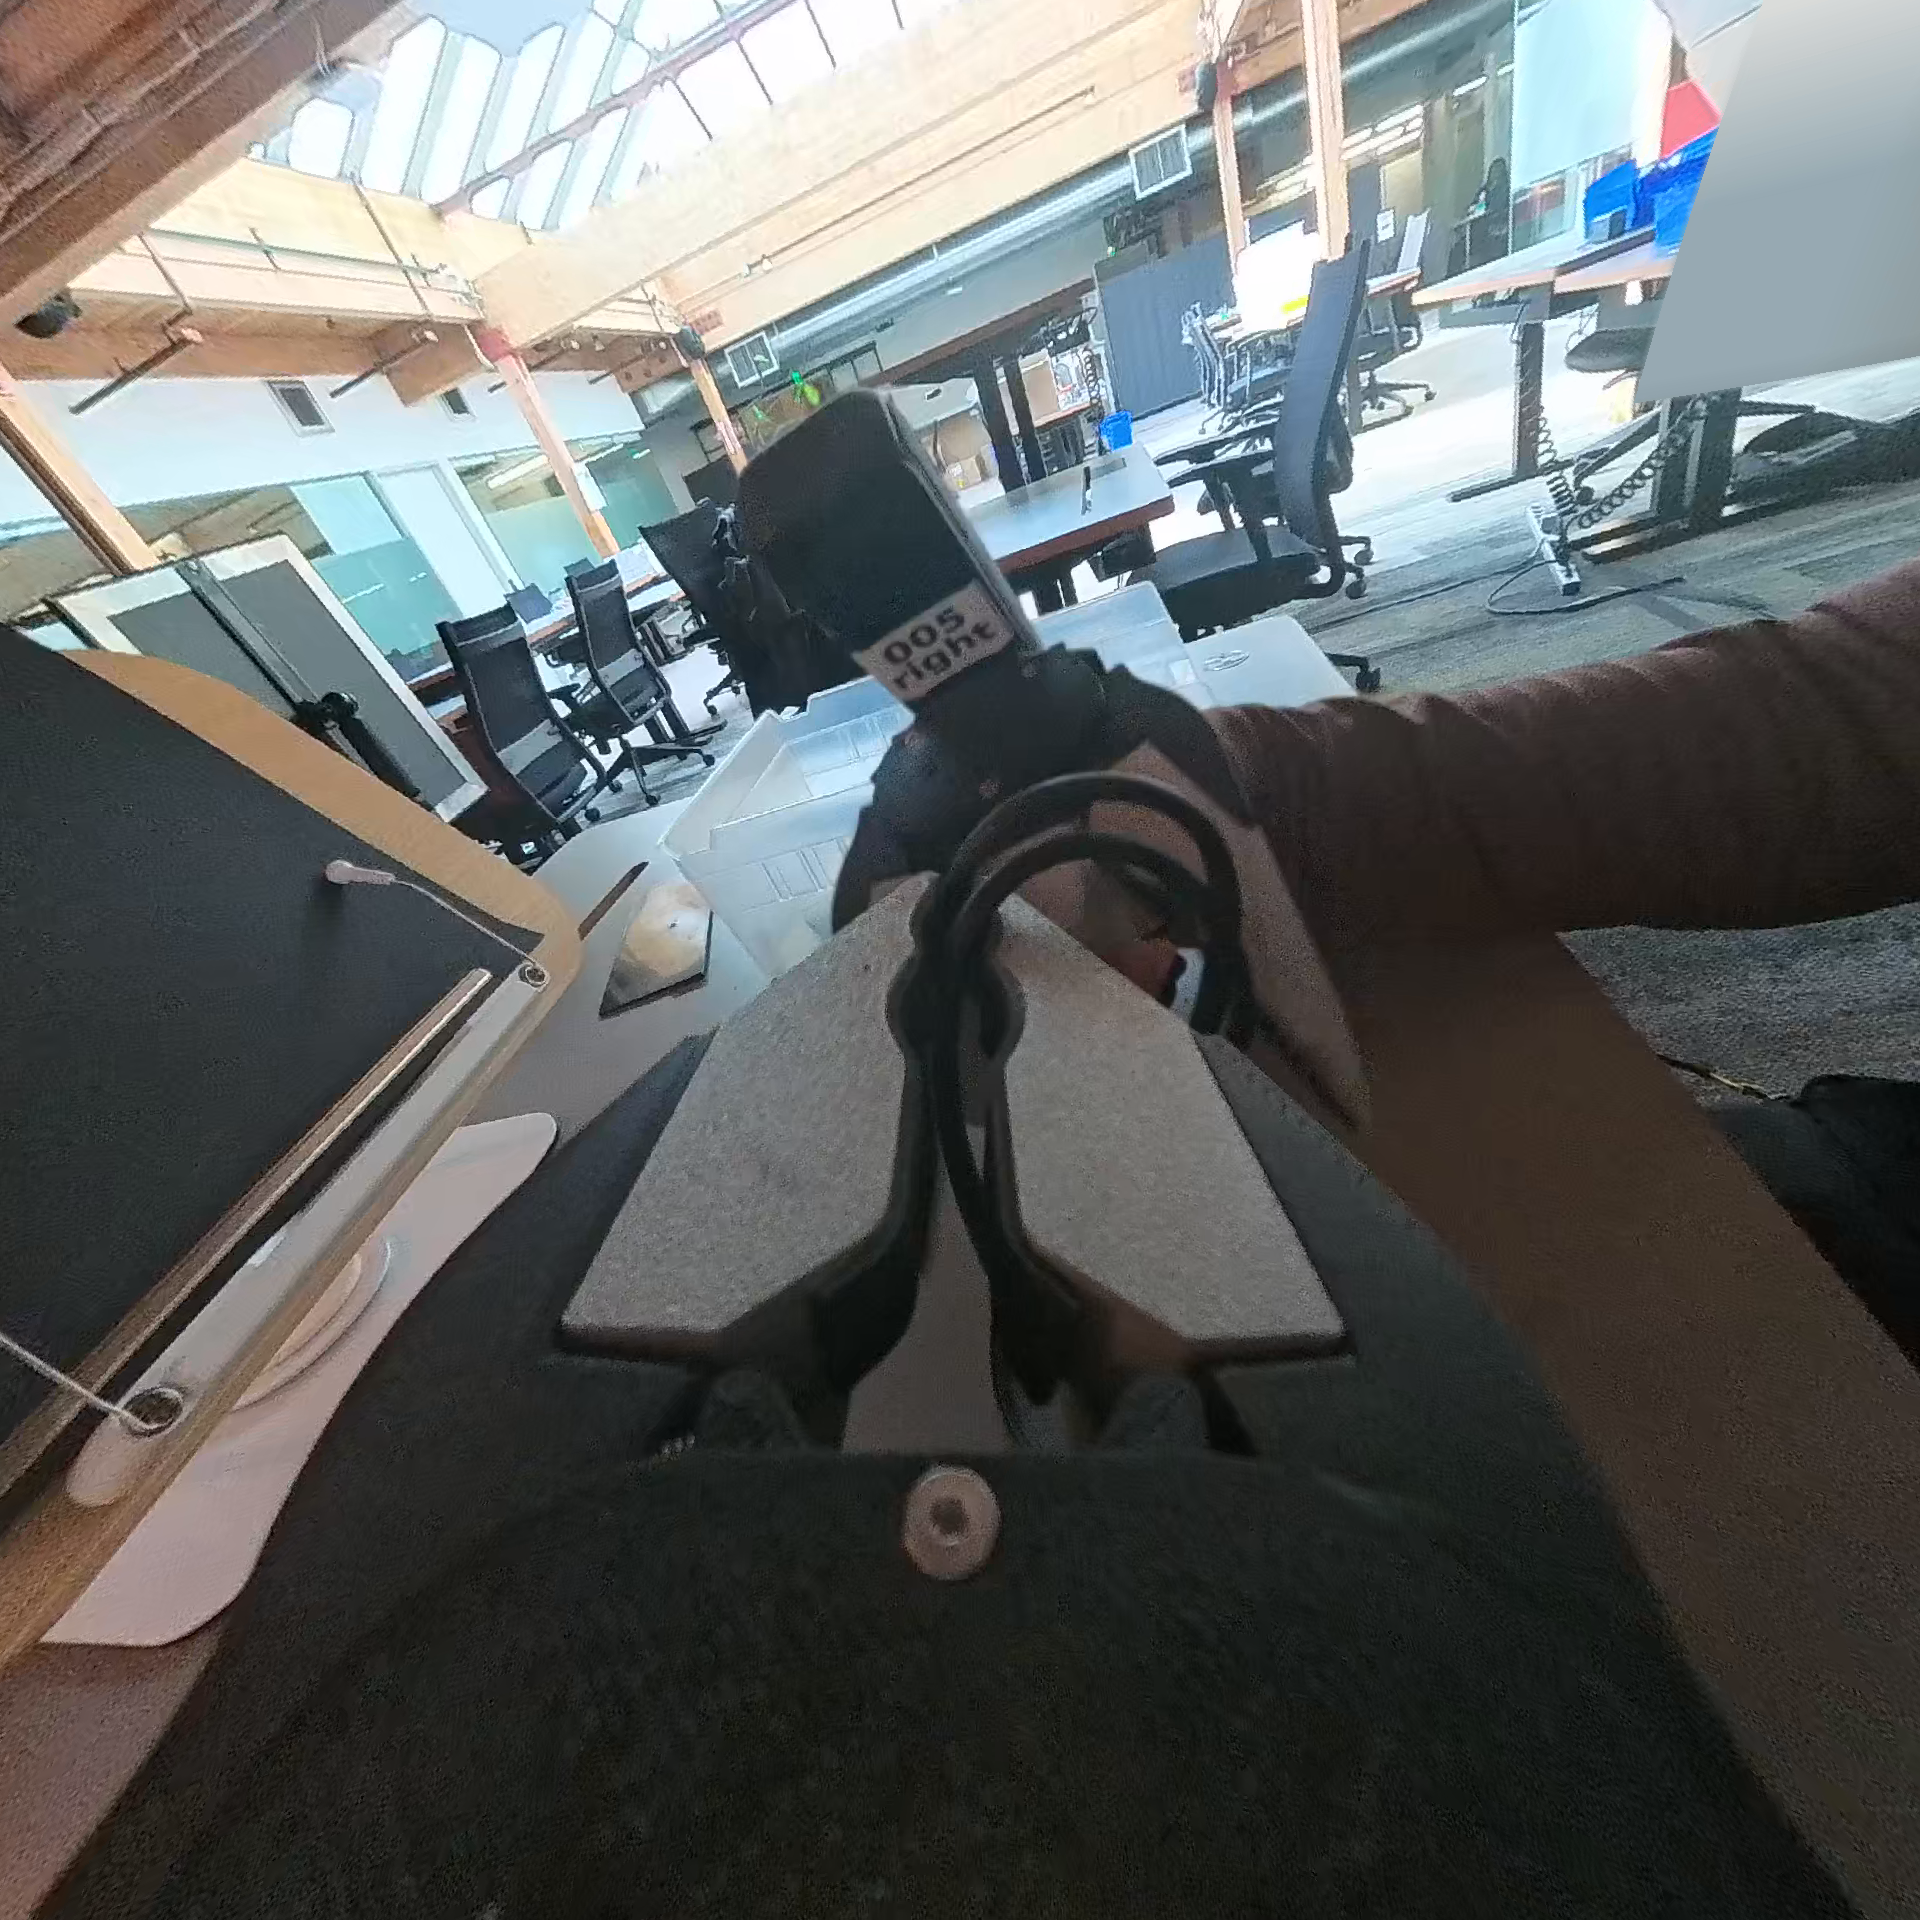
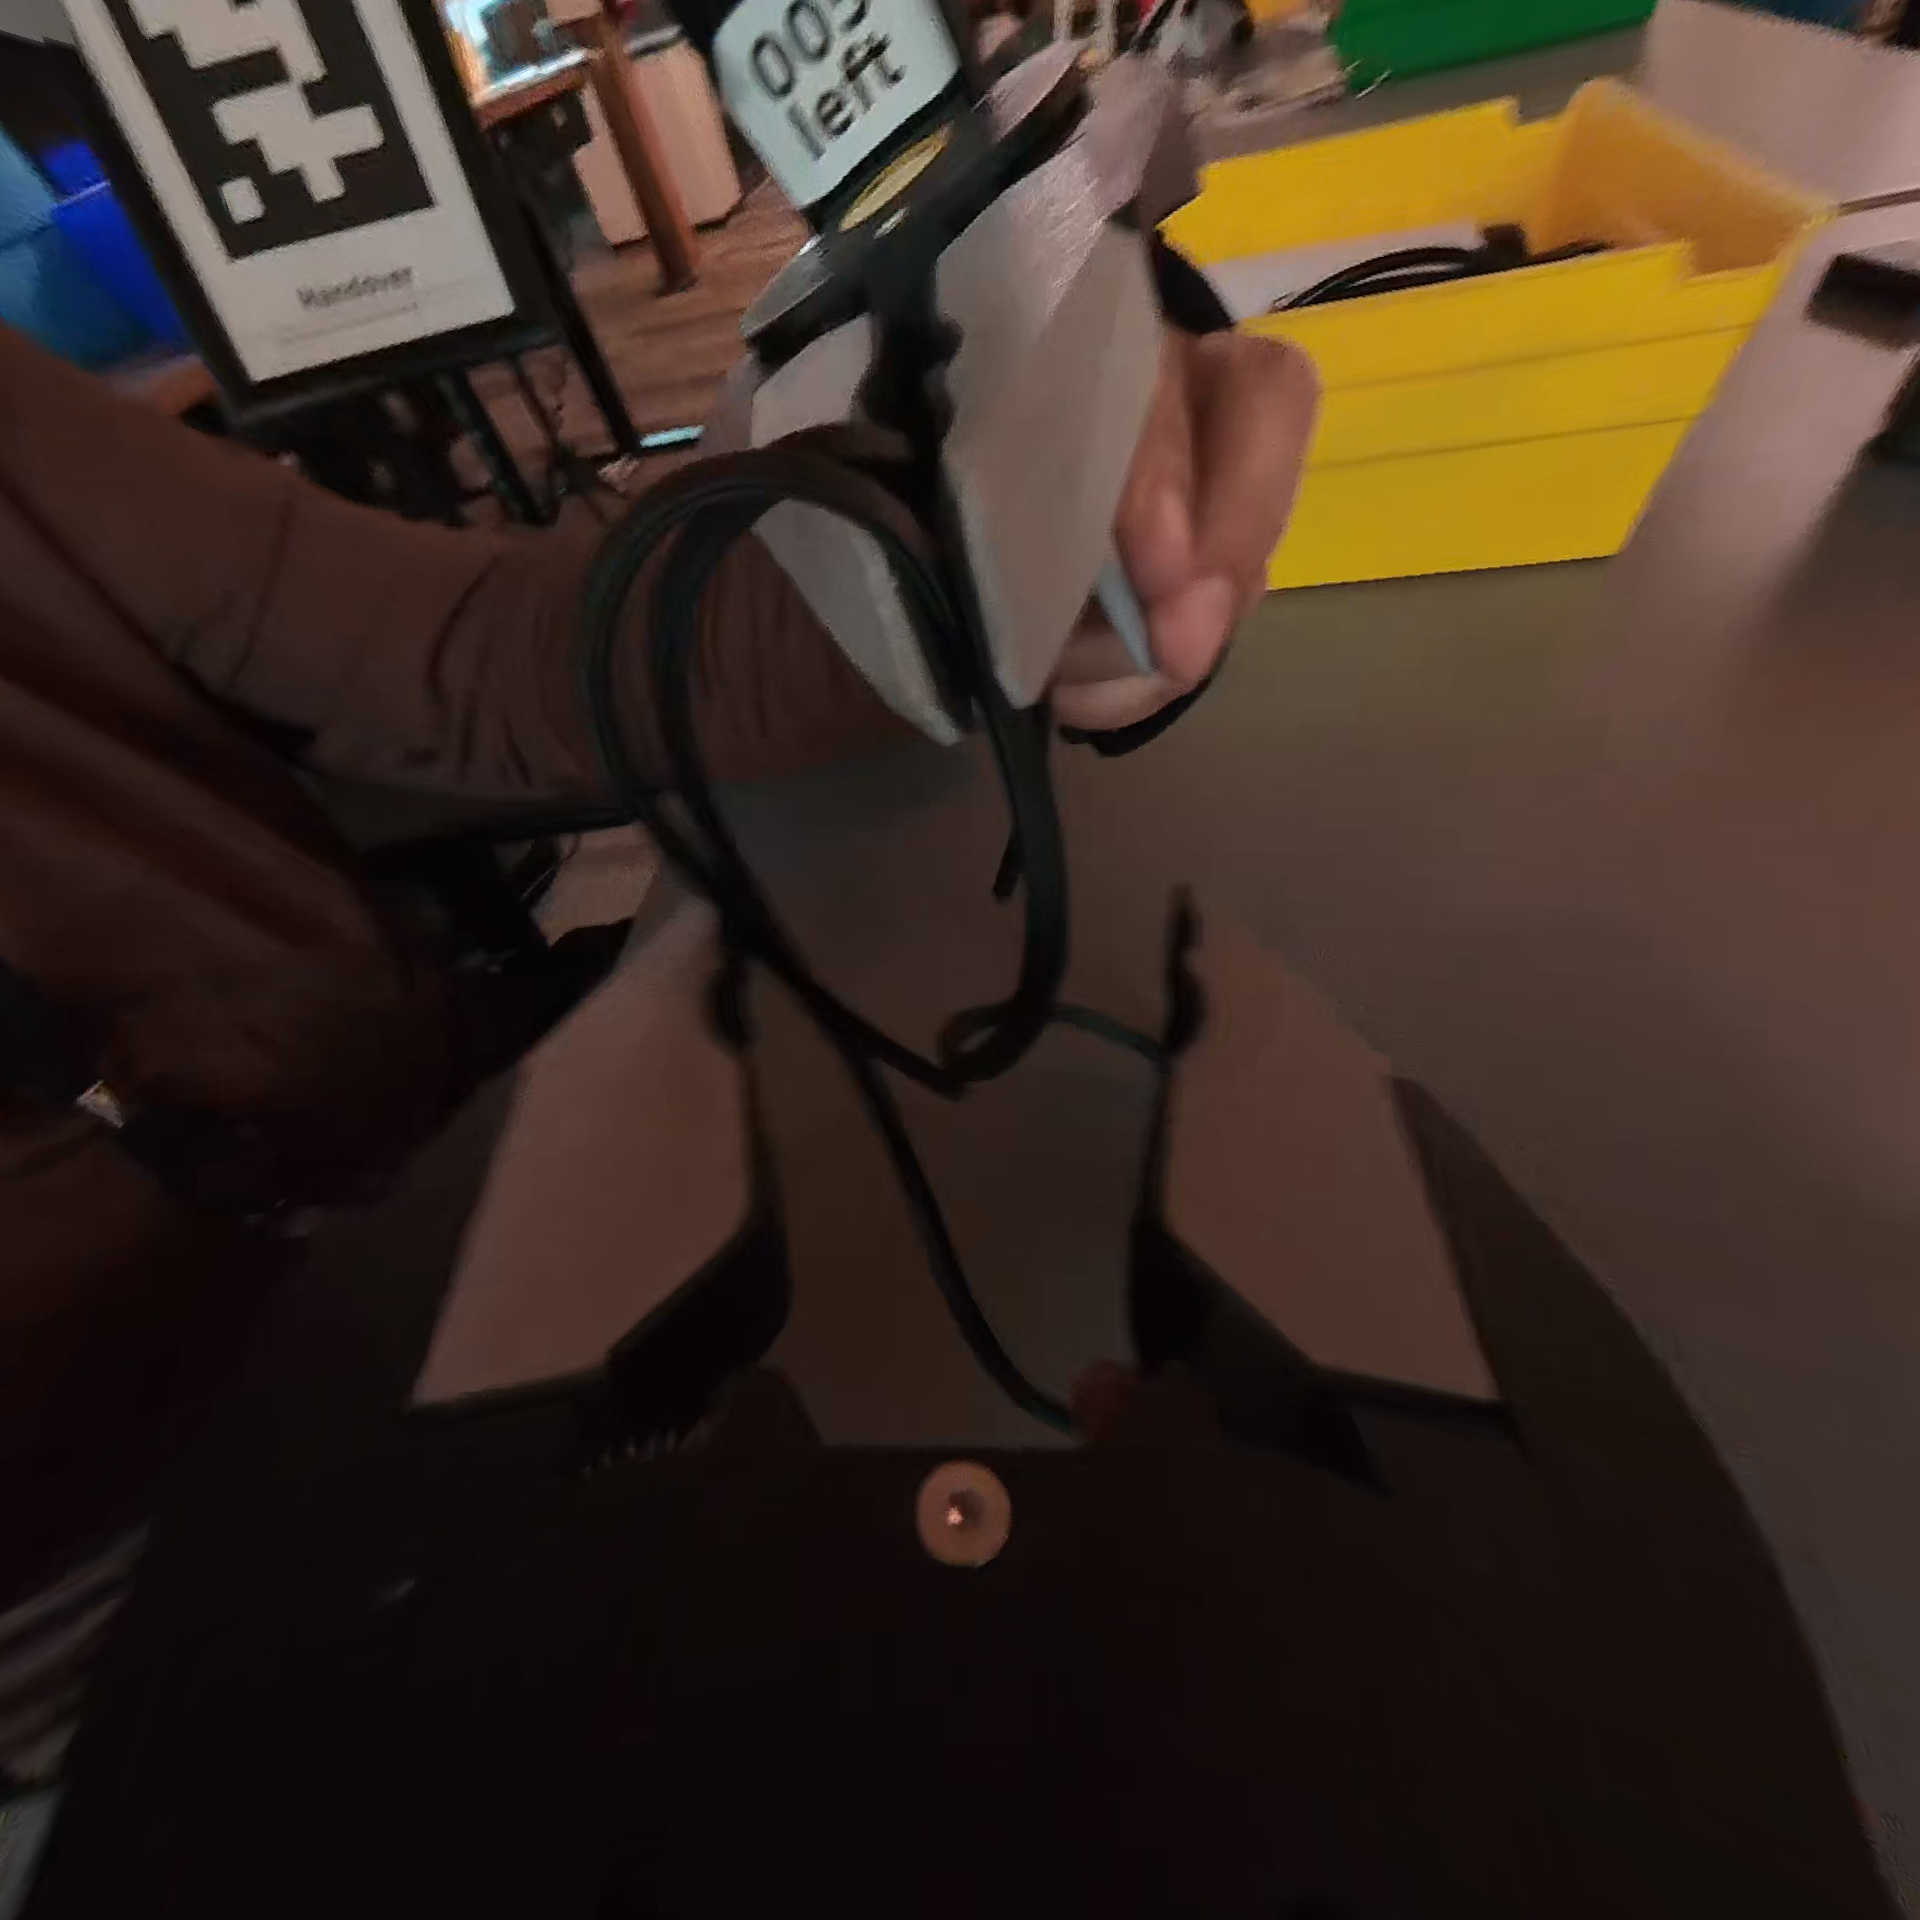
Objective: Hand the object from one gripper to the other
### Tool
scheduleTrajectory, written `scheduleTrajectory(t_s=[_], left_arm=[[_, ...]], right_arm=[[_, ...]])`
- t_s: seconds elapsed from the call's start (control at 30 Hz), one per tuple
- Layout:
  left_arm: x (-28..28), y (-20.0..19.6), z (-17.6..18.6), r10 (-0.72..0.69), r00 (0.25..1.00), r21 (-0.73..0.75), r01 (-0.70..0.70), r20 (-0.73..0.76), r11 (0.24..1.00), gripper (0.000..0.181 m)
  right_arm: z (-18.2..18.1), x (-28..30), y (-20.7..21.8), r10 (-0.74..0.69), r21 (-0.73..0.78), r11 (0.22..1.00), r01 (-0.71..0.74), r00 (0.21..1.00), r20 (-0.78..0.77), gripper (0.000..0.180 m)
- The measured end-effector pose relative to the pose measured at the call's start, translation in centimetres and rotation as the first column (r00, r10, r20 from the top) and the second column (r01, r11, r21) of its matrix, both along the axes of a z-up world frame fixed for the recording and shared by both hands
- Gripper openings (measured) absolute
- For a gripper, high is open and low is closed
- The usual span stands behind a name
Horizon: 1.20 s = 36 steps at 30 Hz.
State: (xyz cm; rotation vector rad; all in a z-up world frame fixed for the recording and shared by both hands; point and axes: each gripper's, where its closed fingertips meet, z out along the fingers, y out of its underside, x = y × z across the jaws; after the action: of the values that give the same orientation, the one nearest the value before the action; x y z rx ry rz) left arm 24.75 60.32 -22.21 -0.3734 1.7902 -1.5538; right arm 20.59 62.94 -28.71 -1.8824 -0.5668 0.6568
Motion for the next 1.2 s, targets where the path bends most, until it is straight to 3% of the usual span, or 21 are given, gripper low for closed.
scheduleTrajectory(t_s=[0.03, 0.07, 0.13, 0.2, 0.3, 0.43, 0.6, 0.7, 0.77, 0.87, 0.93, 0.97, 1.1, 1.2], left_arm=[[0.0, 0.1, 0.0, 0.005, 1.0, 0.0, -0.005, 0.0, 1.0, 0.0], [0.1, 0.4, 0.0, 0.015, 1.0, 0.002, -0.015, -0.003, 1.0, 0.0], [0.5, 1.3, -0.2, 0.045, 0.999, -0.001, -0.045, -0.013, 0.999, 0.0], [1.2, 2.5, -0.6, 0.098, 0.994, 0.001, -0.098, -0.056, 0.995, 0.003], [2.0, 4.6, -1.4, 0.19, 0.976, 0.021, -0.189, -0.107, 0.982, 0.021], [2.5, 5.8, -1.5, 0.221, 0.96, -0.03, -0.23, -0.174, 0.973, 0.046], [3.1, 3.7, -2.5, 0.203, 0.952, -0.017, -0.213, -0.229, 0.977, 0.066], [3.7, 1.1, -3.5, 0.191, 0.949, 0.011, -0.194, -0.253, 0.981, 0.067], [5.4, 1.8, -3.7, 0.345, 0.921, 0.081, -0.336, -0.177, 0.938, 0.062], [5.1, 0.5, -2.9, 0.342, 0.938, 0.105, -0.335, -0.052, 0.936, 0.045], [4.7, 0.2, -2.8, 0.322, 0.946, 0.115, -0.315, -0.043, 0.942, 0.022], [4.6, 0.1, -2.7, 0.306, 0.95, 0.091, -0.3, -0.061, 0.95, 0.019], [4.1, -0.7, -1.9, 0.188, 0.967, -0.063, -0.202, -0.171, 0.977, 0.04], [3.4, -1.5, -2.2, 0.106, 0.971, -0.09, -0.127, -0.213, 0.988, 0.036]], right_arm=[[-0.3, -0.4, -0.2, 0.037, -0.015, 0.999, -0.036, 0.999, 0.011, 0.04], [-0.5, -0.4, -0.3, 0.041, -0.022, 0.999, -0.041, 0.999, 0.034, 0.02], [-0.3, 0.7, 0.3, -0.031, 0.024, 0.999, 0.029, 0.995, 0.094, 0.008], [0.1, 2.4, 0.6, -0.128, 0.058, 0.991, 0.12, 0.977, 0.169, 0.003], [1.4, 3.9, 0.4, -0.234, 0.12, 0.97, 0.211, 0.945, 0.227, 0.0], [4.4, 6.3, 0.8, -0.366, 0.204, 0.916, 0.345, 0.928, 0.075, 0.0], [6.5, 8.9, 1.6, -0.456, 0.23, 0.845, 0.483, 0.875, -0.163, 0.001], [7.7, 8.4, 1.8, -0.419, 0.25, 0.838, 0.485, 0.865, -0.277, 0.0], [7.8, 7.3, 2.0, -0.364, 0.225, 0.868, 0.443, 0.875, -0.319, 0.0], [8.0, 6.8, 2.1, -0.362, 0.243, 0.867, 0.436, 0.884, -0.295, 0.0], [8.0, 7.1, 1.9, -0.383, 0.249, 0.856, 0.452, 0.88, -0.28, 0.0], [8.4, 7.2, 1.8, -0.373, 0.256, 0.854, 0.452, 0.877, -0.305, 0.0], [9.2, 6.8, 1.4, -0.313, 0.263, 0.867, 0.423, 0.873, -0.374, 0.0], [9.5, 6.1, 1.2, -0.277, 0.273, 0.878, 0.394, 0.881, -0.382, 0.0]])
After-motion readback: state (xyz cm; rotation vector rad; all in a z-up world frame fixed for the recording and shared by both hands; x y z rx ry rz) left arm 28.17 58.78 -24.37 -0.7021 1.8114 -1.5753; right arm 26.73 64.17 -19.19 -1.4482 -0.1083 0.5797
